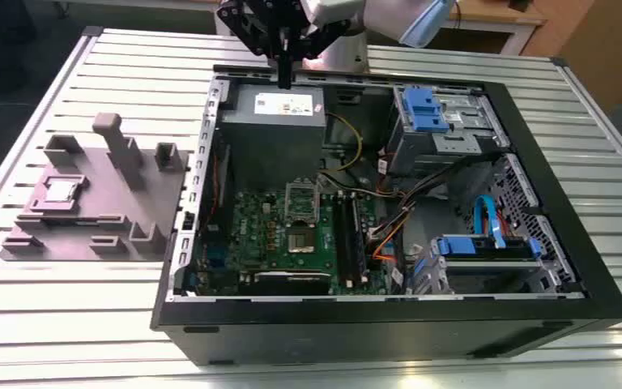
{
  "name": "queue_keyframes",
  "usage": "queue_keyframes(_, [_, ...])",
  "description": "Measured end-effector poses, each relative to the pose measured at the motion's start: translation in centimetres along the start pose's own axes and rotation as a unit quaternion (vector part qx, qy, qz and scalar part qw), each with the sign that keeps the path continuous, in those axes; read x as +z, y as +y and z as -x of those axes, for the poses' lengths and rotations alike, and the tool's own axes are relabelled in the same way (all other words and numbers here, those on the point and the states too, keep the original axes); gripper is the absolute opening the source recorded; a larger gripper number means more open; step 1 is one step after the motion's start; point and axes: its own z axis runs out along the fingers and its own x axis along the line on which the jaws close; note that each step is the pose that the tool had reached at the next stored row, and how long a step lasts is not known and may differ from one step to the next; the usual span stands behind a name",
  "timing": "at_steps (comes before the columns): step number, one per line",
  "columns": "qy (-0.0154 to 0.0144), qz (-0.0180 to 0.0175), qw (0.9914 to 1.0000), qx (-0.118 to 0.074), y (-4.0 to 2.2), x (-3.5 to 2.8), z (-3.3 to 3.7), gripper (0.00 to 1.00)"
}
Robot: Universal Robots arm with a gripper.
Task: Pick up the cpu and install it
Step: 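Reach for the cpu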
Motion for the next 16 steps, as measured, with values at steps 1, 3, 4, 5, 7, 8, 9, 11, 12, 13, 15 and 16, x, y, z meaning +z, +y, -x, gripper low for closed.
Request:
queue_keyframes(1, [0.0,0.0,1.0,0.0,0.0,0.0,0.0,0.1])
queue_keyframes(3, [0.0,0.0,1.0,0.0,0.0,0.0,0.0,0.1])
queue_keyframes(4, [0.0,0.0,1.0,0.0,0.0,0.0,0.0,0.1])
queue_keyframes(5, [0.0,0.0,1.0,0.0,0.0,0.0,0.0,0.1])
queue_keyframes(7, [0.0,-0.0001,1.0,0.0,0.0,-0.01,-0.07,0.1])
queue_keyframes(8, [0.0,-0.0001,1.0,0.0,-0.01,-0.01,-0.12,0.1])
queue_keyframes(9, [0.0,0.0,1.0,0.0,-0.02,0.0,-0.19,0.1])
queue_keyframes(11, [0.0,0.0,1.0,0.0,-0.03,-0.01,-0.37,0.1])
queue_keyframes(12, [0.0,0.0,1.0,0.0,-0.03,-0.01,-0.46,0.1])
queue_keyframes(13, [0.0,0.0,1.0,0.0,-0.04,-0.01,-0.53,0.1])
queue_keyframes(15, [0.0,0.0,1.0,0.0,-0.04,-0.02,-0.56,0.1])
queue_keyframes(16, [0.0,0.0,1.0,0.0,-0.04,-0.02,-0.58,0.1])
